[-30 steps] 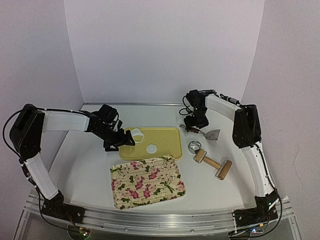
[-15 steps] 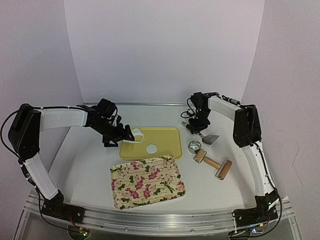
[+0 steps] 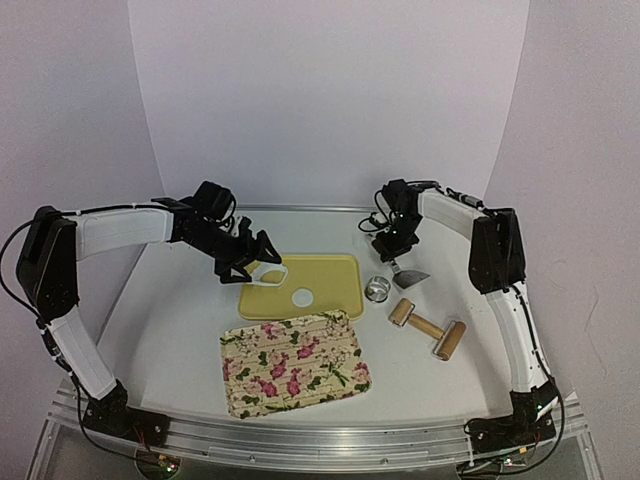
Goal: Roll out the dumpling wrappers from the dough
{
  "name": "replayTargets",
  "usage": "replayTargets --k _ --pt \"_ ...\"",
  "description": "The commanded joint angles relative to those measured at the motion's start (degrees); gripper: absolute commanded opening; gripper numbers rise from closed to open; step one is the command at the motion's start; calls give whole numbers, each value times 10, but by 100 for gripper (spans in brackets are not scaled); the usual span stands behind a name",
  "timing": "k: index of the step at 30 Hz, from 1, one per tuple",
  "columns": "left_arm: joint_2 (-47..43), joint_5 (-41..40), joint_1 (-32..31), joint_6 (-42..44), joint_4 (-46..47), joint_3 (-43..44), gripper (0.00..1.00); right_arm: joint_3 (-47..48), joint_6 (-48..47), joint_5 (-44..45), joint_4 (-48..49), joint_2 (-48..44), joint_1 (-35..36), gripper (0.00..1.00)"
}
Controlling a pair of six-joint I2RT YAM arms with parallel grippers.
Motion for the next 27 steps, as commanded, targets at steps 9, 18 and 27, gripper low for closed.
replayTargets --k 9,18,27 --pt "-20 143 2 -103 56 75 91 -118 -27 -68 69 -285 110 0" --pt "-86 197 2 -147 132 9 92 -171 -26 -82 72 -299 238 0" --pt "-113 193 2 -131 99 -45 91 -167 -19 -87 72 -289 295 0"
